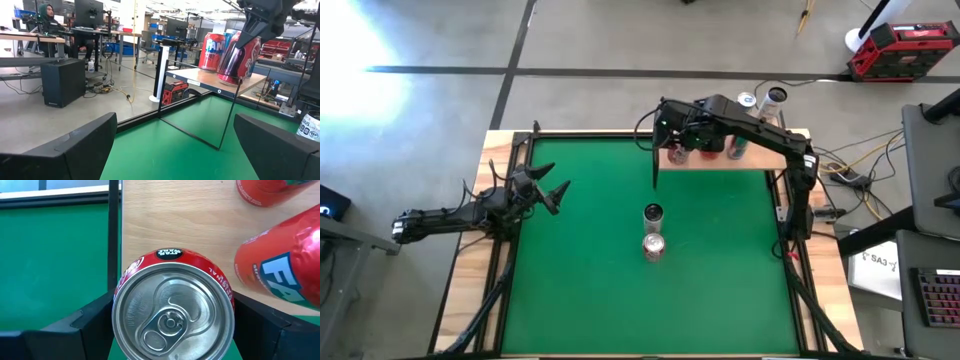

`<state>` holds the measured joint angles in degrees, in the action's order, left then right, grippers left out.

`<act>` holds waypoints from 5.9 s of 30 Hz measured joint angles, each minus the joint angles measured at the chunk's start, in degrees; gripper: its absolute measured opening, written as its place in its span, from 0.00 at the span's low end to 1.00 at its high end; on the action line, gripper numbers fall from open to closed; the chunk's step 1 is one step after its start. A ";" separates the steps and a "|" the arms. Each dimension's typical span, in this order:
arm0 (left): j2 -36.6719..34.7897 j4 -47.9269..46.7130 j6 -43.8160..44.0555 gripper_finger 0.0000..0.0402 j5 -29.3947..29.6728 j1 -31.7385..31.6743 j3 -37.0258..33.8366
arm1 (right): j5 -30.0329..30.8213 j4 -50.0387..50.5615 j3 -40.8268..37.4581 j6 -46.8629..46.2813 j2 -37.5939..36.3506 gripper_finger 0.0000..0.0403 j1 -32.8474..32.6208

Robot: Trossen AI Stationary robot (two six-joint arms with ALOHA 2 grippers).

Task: Place canned beverage on shelf
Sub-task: Put the top red white soda can on the shelf

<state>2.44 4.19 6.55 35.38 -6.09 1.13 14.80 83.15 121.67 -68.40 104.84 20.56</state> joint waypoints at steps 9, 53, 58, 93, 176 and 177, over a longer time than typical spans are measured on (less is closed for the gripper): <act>0.01 0.01 0.00 0.96 0.01 -0.01 0.00 | 0.93 -1.03 0.17 0.33 1.35 0.78 -0.02; 0.00 0.00 0.00 0.96 0.01 0.00 0.00 | 37.09 4.77 -10.53 -29.93 1.90 0.97 -20.94; 0.01 0.00 0.00 0.96 0.02 -0.01 0.00 | 41.14 0.26 -16.18 -33.09 1.90 0.97 -21.67; 0.01 0.00 0.00 0.96 0.00 0.00 0.00 | 56.10 -5.31 -21.59 -31.33 7.58 0.97 -18.88; 0.10 -0.01 0.00 0.96 0.02 -0.01 0.00 | 53.73 -15.08 -9.55 -18.54 14.67 0.77 -1.55; 0.10 0.00 0.00 0.96 0.00 -0.01 0.00 | 53.73 -15.27 -9.55 -18.53 14.67 0.77 -1.56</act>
<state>2.55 4.19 6.55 35.38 -6.10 1.13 68.53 67.88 112.12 -86.94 119.50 19.00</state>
